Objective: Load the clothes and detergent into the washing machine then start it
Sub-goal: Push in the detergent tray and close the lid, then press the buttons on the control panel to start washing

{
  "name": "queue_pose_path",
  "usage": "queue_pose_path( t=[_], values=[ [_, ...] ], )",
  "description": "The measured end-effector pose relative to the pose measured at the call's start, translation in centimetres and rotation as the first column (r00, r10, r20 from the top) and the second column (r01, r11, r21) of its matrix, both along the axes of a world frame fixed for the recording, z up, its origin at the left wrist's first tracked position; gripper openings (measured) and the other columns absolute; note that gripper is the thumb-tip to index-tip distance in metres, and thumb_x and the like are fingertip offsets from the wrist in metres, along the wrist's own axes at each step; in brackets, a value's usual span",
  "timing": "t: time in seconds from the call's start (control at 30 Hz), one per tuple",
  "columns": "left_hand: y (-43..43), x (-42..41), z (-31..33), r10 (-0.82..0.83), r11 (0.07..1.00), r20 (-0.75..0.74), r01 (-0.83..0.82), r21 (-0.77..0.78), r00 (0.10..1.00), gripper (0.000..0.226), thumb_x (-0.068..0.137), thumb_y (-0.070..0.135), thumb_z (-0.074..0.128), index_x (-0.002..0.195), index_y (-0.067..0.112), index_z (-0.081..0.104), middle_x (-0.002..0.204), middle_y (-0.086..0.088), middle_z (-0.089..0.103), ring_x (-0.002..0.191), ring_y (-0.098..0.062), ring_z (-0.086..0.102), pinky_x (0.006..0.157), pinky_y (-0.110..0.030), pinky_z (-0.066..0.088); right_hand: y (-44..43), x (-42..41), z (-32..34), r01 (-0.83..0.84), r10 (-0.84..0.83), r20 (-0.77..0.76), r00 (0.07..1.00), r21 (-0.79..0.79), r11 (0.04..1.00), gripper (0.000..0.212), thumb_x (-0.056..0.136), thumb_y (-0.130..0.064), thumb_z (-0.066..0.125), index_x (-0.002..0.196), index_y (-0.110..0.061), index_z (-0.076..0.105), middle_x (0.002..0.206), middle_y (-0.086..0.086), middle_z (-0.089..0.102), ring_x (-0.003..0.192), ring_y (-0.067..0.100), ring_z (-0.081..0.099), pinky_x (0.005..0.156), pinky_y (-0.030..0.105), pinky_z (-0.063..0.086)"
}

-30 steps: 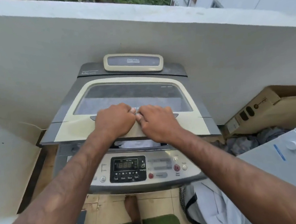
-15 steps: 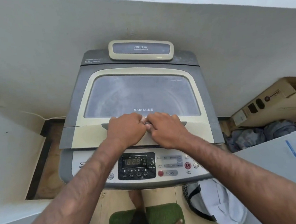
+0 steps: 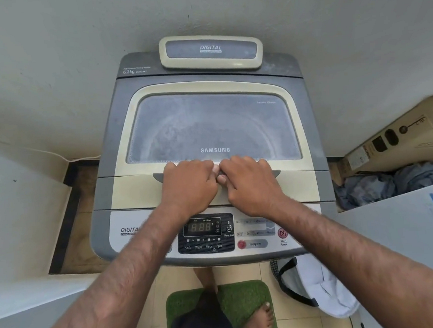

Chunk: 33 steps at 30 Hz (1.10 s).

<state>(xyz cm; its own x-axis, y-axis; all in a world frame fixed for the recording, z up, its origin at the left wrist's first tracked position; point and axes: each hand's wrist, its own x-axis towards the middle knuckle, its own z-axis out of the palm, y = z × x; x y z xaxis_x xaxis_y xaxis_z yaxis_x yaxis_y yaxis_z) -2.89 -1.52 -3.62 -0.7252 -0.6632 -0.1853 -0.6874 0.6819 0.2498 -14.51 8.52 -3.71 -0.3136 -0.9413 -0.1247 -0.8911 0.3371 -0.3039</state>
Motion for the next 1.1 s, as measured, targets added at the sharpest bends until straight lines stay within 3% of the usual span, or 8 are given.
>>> queue_pose_path(
  t=[0.17,0.33,0.43,0.57,0.73,0.83,0.97,1.1],
  values=[
    [0.7,1.0,-1.0,-0.003,0.999,-0.107,-0.002,-0.048,0.994,0.031,0.107,0.039,0.030,0.086,0.022,0.046,0.087,0.000,0.061,0.088,-0.030,0.056,0.085,-0.048,0.040,0.6,0.4,-0.2,0.017,-0.020,-0.029,0.999,-0.079,0.997,0.014,0.102,-0.034,0.045,0.099,-0.022,0.051,0.090,-0.007,0.043,0.085,0.021,0.042,0.078,0.042,0.033],
    [1.1,1.5,-2.0,-0.014,0.993,-0.127,-0.001,-0.116,0.992,0.049,0.102,0.047,0.017,0.097,0.018,0.055,0.093,-0.002,0.053,0.091,-0.029,0.050,0.083,-0.046,0.038,2.3,-0.6,0.2,0.025,-0.008,0.156,0.988,-0.104,0.994,0.030,0.100,-0.037,0.054,0.128,-0.026,0.055,0.119,-0.004,0.056,0.110,0.020,0.046,0.095,0.041,0.036],
    [1.8,1.9,-2.3,-0.012,0.983,-0.155,-0.018,-0.185,0.988,0.043,0.104,0.045,0.025,0.099,0.016,0.056,0.096,-0.005,0.051,0.089,-0.030,0.048,0.082,-0.045,0.039,5.0,-1.5,0.5,0.019,-0.003,0.123,0.992,-0.126,0.992,0.045,0.097,-0.031,0.059,0.140,-0.025,0.049,0.138,-0.003,0.052,0.126,0.020,0.044,0.110,0.039,0.037],
    [2.9,2.6,-2.3,-0.008,0.970,-0.137,-0.026,-0.242,0.991,0.038,0.104,0.044,0.031,0.107,0.015,0.056,0.103,-0.007,0.050,0.092,-0.029,0.047,0.094,-0.046,0.042,9.5,-2.9,0.5,0.098,-0.077,0.147,0.986,-0.140,0.985,0.055,0.095,-0.020,0.062,0.147,-0.026,0.044,0.156,-0.006,0.041,0.146,0.014,0.033,0.123,0.032,0.027],
    [3.5,4.0,-2.0,-0.067,0.982,-0.124,0.043,-0.184,0.990,0.062,0.103,0.055,0.027,0.141,0.013,0.053,0.134,-0.011,0.056,0.127,-0.034,0.050,0.120,-0.052,0.032,15.7,-3.8,0.2,0.226,-0.199,0.206,0.958,-0.121,0.966,0.060,0.095,-0.016,0.061,0.150,-0.031,0.040,0.160,-0.011,0.031,0.147,0.009,0.029,0.118,0.030,0.032],
    [3.8,5.7,-1.6,-0.064,0.991,-0.141,0.046,-0.129,0.988,0.073,0.101,0.057,0.025,0.161,0.016,0.034,0.168,-0.008,0.034,0.157,-0.027,0.028,0.130,-0.048,0.018,19.0,-3.8,-0.2,0.252,-0.226,0.210,0.951,-0.110,0.961,0.058,0.096,-0.018,0.061,0.148,-0.032,0.038,0.155,-0.012,0.034,0.140,0.005,0.032,0.108,0.029,0.044],
    [5.2,8.7,-1.4,-0.026,0.996,-0.111,0.015,-0.091,0.993,0.085,0.093,0.069,0.029,0.166,0.026,0.020,0.177,0.002,0.007,0.163,-0.020,0.008,0.130,-0.051,0.018,22.1,-3.1,-1.0,0.254,-0.230,0.195,0.954,-0.106,0.961,0.058,0.098,-0.023,0.060,0.150,-0.029,0.035,0.154,-0.011,0.038,0.141,0.005,0.033,0.109,0.024,0.038],
    [7.1,11.8,-1.6,0.022,0.999,-0.005,-0.022,-0.034,1.000,0.100,0.084,0.080,0.029,0.168,0.030,0.011,0.177,0.005,-0.003,0.163,-0.022,0.004,0.128,-0.056,0.015,23.8,-2.1,-1.4,0.195,-0.178,0.167,0.970,-0.091,0.977,0.061,0.097,-0.022,0.059,0.152,-0.031,0.034,0.155,-0.011,0.034,0.148,0.008,0.027,0.110,0.025,0.039]
  ],
)
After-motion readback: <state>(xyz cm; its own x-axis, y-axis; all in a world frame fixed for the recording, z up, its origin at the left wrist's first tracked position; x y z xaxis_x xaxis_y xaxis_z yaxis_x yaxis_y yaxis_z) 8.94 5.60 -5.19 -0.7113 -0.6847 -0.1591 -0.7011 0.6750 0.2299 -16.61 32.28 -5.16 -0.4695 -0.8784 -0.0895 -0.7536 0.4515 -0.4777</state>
